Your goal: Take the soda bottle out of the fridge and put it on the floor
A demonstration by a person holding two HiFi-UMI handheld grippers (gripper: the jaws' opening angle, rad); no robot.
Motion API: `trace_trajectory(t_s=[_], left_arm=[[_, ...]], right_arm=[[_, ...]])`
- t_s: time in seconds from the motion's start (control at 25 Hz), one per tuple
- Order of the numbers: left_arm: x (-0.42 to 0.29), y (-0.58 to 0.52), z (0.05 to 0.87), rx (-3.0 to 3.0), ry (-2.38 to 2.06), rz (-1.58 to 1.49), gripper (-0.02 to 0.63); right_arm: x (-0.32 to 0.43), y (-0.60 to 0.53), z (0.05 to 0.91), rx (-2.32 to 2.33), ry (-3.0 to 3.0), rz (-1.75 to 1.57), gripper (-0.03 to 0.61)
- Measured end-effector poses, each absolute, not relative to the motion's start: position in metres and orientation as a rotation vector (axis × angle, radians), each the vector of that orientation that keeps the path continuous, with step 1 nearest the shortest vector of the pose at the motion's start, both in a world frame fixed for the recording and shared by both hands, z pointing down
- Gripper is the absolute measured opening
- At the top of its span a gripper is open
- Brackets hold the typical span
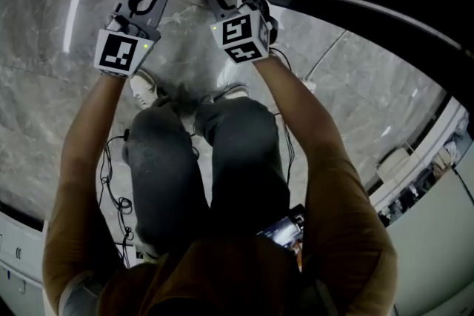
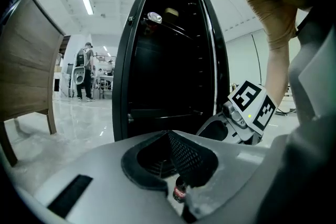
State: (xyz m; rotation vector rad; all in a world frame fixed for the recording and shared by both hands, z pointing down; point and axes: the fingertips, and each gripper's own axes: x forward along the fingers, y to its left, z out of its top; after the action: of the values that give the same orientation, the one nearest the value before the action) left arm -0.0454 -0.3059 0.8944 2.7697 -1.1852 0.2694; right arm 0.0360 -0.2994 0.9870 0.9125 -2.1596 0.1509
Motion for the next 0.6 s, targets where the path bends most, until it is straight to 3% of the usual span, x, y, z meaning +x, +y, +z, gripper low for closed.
trace_trajectory(t_s=[0.6], left_arm=[[-0.075,-0.279,0.728,2.647,-1.293,0.27,0.0]], right_arm=[[0.008,-0.283,0.812,0.921,-2.196,0.17,0.029]])
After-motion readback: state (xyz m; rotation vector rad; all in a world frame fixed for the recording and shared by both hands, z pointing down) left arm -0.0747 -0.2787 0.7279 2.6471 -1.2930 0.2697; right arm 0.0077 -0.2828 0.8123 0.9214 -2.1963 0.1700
